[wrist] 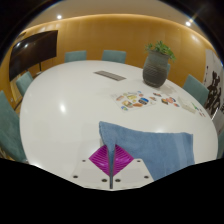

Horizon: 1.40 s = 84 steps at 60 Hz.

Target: Fold towel

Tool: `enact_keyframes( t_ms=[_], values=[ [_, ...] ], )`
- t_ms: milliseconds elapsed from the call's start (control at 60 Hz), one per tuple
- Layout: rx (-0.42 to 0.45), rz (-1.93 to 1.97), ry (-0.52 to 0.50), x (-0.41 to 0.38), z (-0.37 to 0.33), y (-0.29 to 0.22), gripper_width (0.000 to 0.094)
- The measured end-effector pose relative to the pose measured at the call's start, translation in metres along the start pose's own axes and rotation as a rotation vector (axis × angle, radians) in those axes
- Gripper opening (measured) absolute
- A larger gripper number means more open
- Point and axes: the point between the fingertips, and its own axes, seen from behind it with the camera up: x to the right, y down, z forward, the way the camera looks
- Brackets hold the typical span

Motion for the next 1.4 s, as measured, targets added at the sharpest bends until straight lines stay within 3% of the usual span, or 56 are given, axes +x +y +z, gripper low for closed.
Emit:
enact_keyframes(
  t_ms=[100, 200, 317, 450, 483, 517, 633, 1083, 1400],
  values=[
    [0.085, 0.102, -0.138, -0.018, -0.039, -0.054, 0.0025],
    [0.167, 0.224, -0.175, 0.0, -0.064, -0.107, 0.0027],
    [0.188, 0.262, -0.091, 0.07, -0.057, -0.113, 0.0037],
    [0.086, 0.276, 0.093, 0.15, -0.026, -0.055, 0.0082],
    [0.062, 0.278, 0.139, 0.169, -0.021, -0.04, 0.0151],
    [0.029, 0.279, 0.187, 0.186, -0.017, -0.024, 0.0279],
    [-0.024, 0.271, 0.255, 0.218, -0.026, 0.003, 0.088],
    [0.004, 0.217, 0.387, 0.162, -0.204, -0.009, 0.0871],
    [0.023, 0.239, 0.438, 0.128, -0.252, -0.002, 0.0871]
  ],
)
